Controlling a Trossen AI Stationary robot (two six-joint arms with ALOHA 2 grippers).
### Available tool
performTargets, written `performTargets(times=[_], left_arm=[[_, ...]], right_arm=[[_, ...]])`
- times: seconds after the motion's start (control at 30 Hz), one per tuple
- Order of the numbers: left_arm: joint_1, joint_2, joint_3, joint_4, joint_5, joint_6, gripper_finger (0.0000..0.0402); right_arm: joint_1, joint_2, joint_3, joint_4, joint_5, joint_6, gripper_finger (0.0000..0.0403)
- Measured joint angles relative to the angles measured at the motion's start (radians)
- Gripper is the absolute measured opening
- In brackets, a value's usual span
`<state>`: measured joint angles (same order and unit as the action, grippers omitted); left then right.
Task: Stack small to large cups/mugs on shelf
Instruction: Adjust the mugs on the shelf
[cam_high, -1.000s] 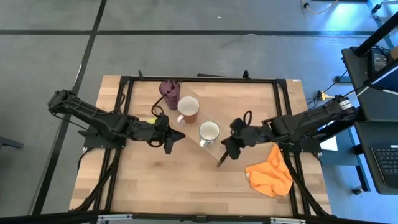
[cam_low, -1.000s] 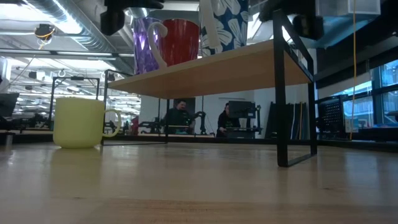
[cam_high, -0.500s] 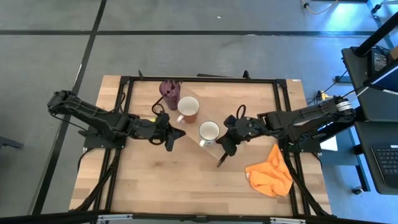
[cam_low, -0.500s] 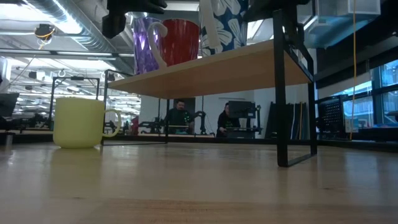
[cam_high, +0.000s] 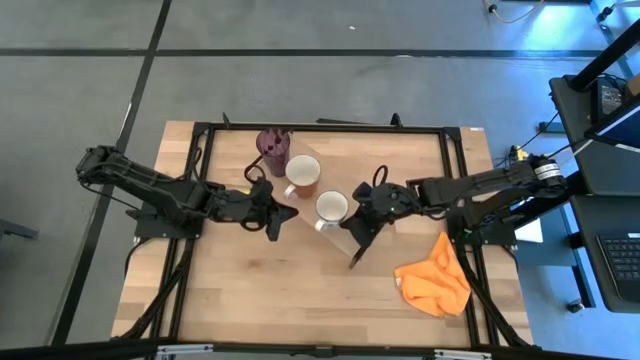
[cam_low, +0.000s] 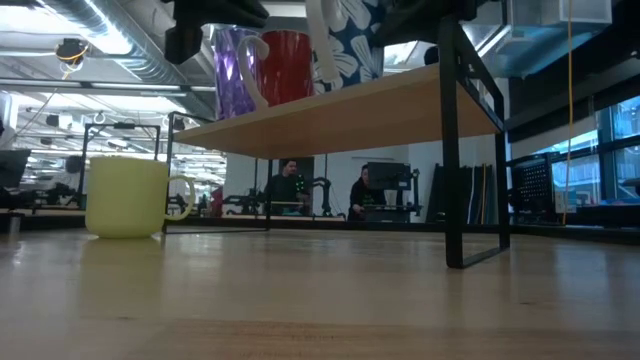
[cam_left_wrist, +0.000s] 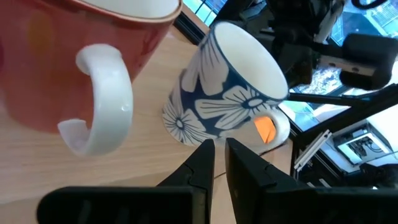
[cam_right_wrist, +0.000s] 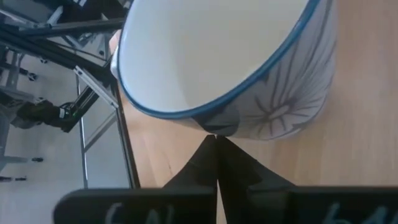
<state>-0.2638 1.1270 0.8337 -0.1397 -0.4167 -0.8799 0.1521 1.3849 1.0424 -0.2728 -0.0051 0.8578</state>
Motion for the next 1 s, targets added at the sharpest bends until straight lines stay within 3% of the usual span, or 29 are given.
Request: performTargets(times=[0.73,1.0], left_arm=[[0.000,0.000,0.000,0.037,-0.015,-0.030,0.0033],[0.000,0.084,0.001,0.114,-0.037,-0.053,0.0033]], right_arm=[[-0.034,0.006,0.000,0.020,-0.043,-0.023,0.0005],[-0.033,-0.024,0.000,-0.050,-0.042,-0.026,0.0005]])
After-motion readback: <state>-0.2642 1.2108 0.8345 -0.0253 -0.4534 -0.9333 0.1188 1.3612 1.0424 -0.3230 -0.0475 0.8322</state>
